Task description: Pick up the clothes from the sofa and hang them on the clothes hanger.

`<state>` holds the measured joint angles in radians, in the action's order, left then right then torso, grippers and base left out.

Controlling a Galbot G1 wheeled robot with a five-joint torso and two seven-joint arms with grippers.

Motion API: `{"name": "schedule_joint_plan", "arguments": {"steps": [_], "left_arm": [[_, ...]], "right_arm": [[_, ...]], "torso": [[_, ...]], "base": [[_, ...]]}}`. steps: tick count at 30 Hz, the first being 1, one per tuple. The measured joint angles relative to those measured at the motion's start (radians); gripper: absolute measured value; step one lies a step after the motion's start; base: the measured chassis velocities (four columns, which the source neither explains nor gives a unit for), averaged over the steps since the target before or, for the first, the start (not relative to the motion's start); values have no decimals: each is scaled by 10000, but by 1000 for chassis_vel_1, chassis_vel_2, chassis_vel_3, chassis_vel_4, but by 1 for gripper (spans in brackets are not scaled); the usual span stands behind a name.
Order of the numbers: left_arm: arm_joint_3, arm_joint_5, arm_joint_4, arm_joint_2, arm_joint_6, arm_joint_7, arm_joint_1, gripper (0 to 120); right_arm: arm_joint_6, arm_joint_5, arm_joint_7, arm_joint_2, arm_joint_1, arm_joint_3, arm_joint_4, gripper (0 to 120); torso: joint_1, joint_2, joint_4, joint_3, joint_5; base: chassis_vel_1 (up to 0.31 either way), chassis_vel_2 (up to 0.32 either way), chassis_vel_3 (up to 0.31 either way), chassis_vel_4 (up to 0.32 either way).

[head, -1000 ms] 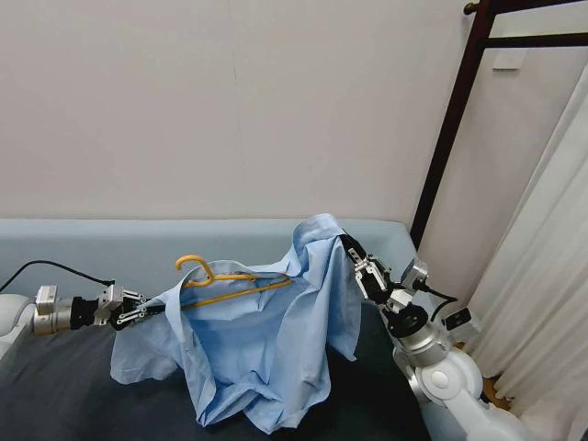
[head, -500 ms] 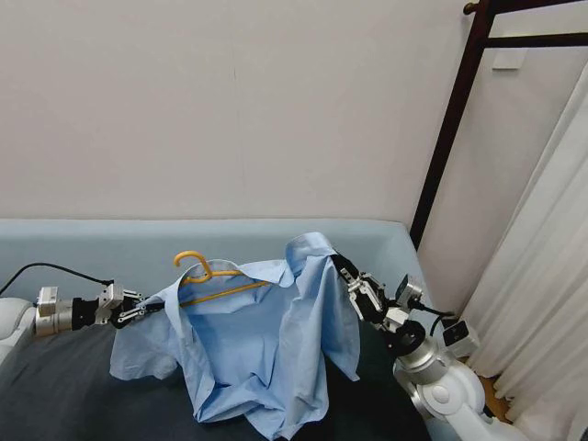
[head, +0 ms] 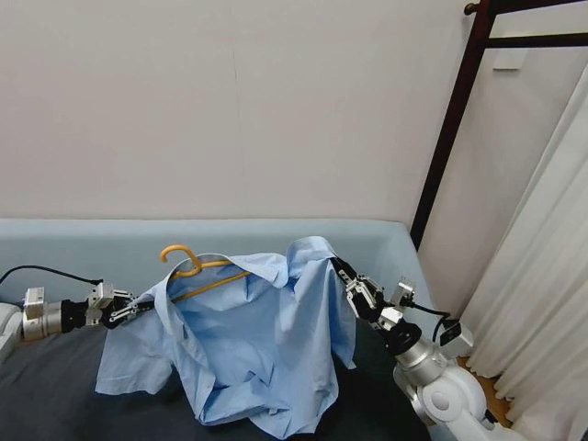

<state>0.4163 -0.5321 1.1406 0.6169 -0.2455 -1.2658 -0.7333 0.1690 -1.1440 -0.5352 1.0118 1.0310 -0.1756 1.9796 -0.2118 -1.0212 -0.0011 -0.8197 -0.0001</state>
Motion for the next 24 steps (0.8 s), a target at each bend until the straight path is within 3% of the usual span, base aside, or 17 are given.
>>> {"name": "schedule_joint_plan", "arguments": {"steps": [5, 9, 16, 19, 20, 24], "left_arm": [[45, 523, 128, 201, -151, 179, -166, 1], [173, 1246, 343, 600, -237, 576, -185, 1], [101, 584, 805, 626, -141, 971, -194, 1], [113, 104, 1261, 421, -6, 987, -242, 1], [113, 104, 1261, 421, -6, 987, -242, 1], [198, -390, 1825, 50, 254, 1086, -195, 1]], "right_arm": [[206, -139, -475, 4, 206, 147, 451, 0], [631, 1548, -54, -7, 671, 596, 550, 0], [997, 3454, -7, 98, 1090, 1015, -109, 0], [1292, 5431, 537, 153, 1139, 1104, -976, 2], [1292, 5431, 537, 153, 1139, 1104, -976, 2], [1592, 9008, 1266, 84, 1104, 903, -2019, 20]], "torso": [[0, 0, 1, 0, -1], [0, 0, -2, 0, -3], [0, 0, -2, 0, -1], [0, 0, 2, 0, 0], [0, 0, 2, 0, 0], [0, 0, 2, -1, 2]], "base": [[0, 0, 0, 0], [0, 0, 0, 0], [0, 0, 0, 0], [0, 0, 0, 0], [0, 0, 0, 0], [0, 0, 0, 0]]}}
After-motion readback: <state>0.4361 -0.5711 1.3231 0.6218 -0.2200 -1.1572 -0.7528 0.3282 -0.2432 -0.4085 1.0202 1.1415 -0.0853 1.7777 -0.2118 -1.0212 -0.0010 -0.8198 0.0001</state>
